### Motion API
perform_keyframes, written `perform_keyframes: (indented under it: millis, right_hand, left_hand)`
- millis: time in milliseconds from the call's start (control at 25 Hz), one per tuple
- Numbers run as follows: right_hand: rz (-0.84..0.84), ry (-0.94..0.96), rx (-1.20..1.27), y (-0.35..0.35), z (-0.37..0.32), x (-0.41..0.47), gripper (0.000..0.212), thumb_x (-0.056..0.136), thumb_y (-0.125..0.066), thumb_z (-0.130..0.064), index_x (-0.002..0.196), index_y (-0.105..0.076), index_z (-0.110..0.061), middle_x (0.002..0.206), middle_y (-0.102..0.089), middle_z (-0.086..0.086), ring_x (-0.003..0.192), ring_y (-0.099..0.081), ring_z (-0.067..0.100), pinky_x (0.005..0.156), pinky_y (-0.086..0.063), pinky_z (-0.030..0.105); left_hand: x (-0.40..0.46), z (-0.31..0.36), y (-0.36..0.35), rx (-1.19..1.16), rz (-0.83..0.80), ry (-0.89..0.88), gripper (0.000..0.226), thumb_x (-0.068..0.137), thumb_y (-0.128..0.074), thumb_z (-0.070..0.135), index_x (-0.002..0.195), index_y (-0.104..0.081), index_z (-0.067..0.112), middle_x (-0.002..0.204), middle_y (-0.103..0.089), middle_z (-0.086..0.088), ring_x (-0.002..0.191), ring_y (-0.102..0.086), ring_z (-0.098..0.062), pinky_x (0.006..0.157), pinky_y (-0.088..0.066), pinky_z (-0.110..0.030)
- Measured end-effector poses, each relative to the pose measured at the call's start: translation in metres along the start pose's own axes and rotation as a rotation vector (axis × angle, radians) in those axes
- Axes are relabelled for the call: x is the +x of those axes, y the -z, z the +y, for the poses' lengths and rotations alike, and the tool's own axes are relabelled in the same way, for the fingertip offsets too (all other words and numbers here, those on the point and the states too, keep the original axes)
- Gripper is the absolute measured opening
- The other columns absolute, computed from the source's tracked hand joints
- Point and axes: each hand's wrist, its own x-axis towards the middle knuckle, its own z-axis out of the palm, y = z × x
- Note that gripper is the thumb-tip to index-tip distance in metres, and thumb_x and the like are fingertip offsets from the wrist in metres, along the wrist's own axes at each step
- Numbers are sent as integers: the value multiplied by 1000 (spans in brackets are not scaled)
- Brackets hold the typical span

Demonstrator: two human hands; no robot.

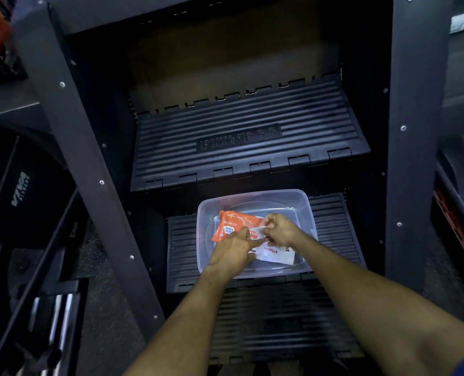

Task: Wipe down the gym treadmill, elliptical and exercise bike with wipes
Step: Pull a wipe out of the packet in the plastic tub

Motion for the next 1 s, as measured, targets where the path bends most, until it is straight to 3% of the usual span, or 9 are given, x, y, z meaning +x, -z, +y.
perform_keyframes:
  millis: [160, 240, 400, 480, 560, 680, 760, 880, 1000]
  right_hand:
    - [24, 5, -30, 2, 1, 1, 27, 95, -67, -11, 70, -63, -18, 62, -64, 7, 43, -57, 9, 42, -43, 22]
    - [17, -19, -34, 1, 3, 3, 31, 93, -72, -19, 63, -62, -18, 63, -66, 7, 51, -59, 14, 51, -48, 27]
    - [24, -80, 36, -1, 3, 4, 29, 94, -71, -19, 68, -60, -14, 71, -68, 6, 73, -67, 20, 74, -62, 39]
    - [32, -89, 48, -1, 2, 3, 24, 95, -68, -16, 74, -59, -14, 73, -65, 5, 73, -66, 19, 81, -62, 44]
    - [28, -83, 48, 0, 2, 2, 21, 96, -67, -14, 76, -58, -15, 76, -64, 5, 75, -66, 19, 83, -62, 45]
    - [39, -73, 19, 1, 2, 0, 21, 96, -67, -13, 77, -59, -16, 81, -65, 6, 78, -67, 21, 82, -62, 45]
    - [40, -61, -13, 1, 1, -3, 21, 96, -66, -13, 77, -58, -17, 79, -66, 5, 76, -67, 20, 78, -62, 41]
    - [76, -49, -96, 5, 1, -7, 21, 97, -65, -15, 78, -57, -19, 72, -66, 3, 61, -63, 18, 50, -52, 31]
    - [128, -24, -109, 12, 6, -9, 21, 96, -64, -14, 77, -57, -19, 68, -69, 6, 60, -67, 24, 50, -51, 33]
  left_hand:
    - [3, 5, 10, 158, -82, -154, 53, 103, -53, 35, 152, -36, 44, 138, -47, -7, 120, -53, -29, 90, -54, -48]
    - [5, 5, 12, 185, -89, -115, 50, 104, -48, 34, 152, -35, 41, 138, -47, -8, 118, -55, -31, 87, -54, -48]
    - [4, -2, 11, 145, -4, 24, 31, 107, -40, 31, 129, -60, 22, 124, -50, -5, 107, -62, -31, 80, -54, -42]
    - [6, -6, 6, 79, -12, 31, 34, 105, -43, 31, 136, -58, 25, 124, -51, -5, 104, -63, -32, 81, -54, -42]
    - [11, -9, 1, 49, -60, 19, 48, 103, -50, 35, 150, -42, 34, 130, -51, -6, 106, -62, -34, 86, -55, -44]
    - [18, -8, -5, 69, -151, 51, 57, 102, -52, 40, 156, -31, 38, 140, -49, -9, 118, -58, -36, 97, -52, -50]
    - [21, -6, -8, 105, -173, 54, 54, 104, -50, 39, 155, -33, 36, 143, -48, -10, 122, -56, -36, 101, -50, -52]
    - [21, -10, -10, 104, -143, 64, 45, 106, -43, 33, 151, -42, 32, 143, -47, -12, 119, -57, -36, 100, -51, -50]
    - [19, -22, -13, 61, -119, 82, 42, 104, -44, 28, 146, -50, 22, 147, -46, -13, 123, -56, -35, 101, -50, -47]
